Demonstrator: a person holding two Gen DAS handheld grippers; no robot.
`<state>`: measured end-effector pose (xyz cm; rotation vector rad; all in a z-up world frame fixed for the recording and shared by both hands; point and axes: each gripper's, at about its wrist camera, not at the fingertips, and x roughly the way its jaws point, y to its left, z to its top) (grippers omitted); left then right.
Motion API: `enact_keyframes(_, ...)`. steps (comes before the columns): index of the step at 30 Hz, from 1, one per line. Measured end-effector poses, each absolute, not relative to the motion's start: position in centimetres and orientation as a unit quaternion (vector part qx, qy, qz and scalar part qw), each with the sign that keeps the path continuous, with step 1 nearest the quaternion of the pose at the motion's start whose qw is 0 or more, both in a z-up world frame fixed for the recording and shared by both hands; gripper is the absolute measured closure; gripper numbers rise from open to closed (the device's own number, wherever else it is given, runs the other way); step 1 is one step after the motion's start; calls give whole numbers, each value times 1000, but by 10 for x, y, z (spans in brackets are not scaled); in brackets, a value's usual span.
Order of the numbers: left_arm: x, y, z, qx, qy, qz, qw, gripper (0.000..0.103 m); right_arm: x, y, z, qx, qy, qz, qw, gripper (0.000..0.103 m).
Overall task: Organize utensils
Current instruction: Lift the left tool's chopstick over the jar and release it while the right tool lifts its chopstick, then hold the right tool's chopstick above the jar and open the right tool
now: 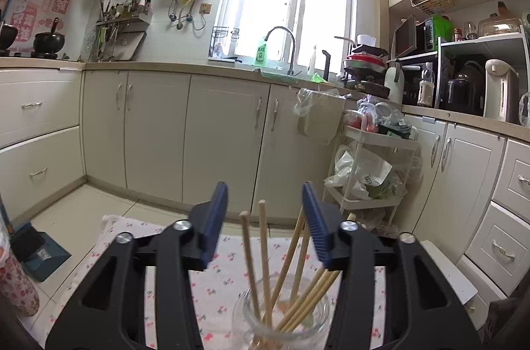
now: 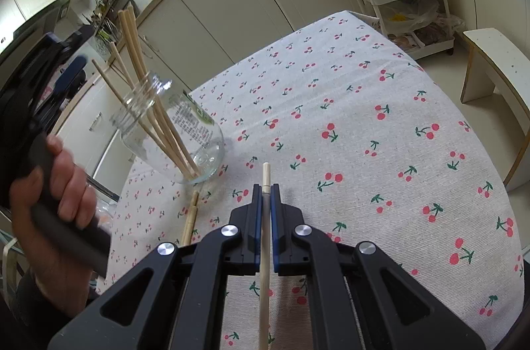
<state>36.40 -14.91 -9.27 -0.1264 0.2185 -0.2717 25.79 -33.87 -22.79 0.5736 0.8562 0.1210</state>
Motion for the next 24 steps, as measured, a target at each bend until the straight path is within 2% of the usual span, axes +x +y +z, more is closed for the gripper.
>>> enact_keyframes(3,348,-137,-94,-57,121,-129,983,43,261,-329,-228,243,427,55,869,97)
enact_keyframes(6,331,-124,-101,-45,143,-117,982,29,265,-316,-230,191,453,48,870,97)
enact_keyframes(15,316,-87,-150,-23,239,-86,967,23,269,-268,-226,-6,481,14,877,97)
enact_keyframes(18,318,-75,-166,-28,269,-79,960,23,269,-280,-223,53,488,20,871,97)
enact_keyframes(20,320,-68,-176,-28,285,-76,955,23,265,-289,-207,114,463,31,879,97)
enact_keyframes(24,328,-49,-186,-65,306,-73,947,22,255,-294,-144,205,332,59,919,97)
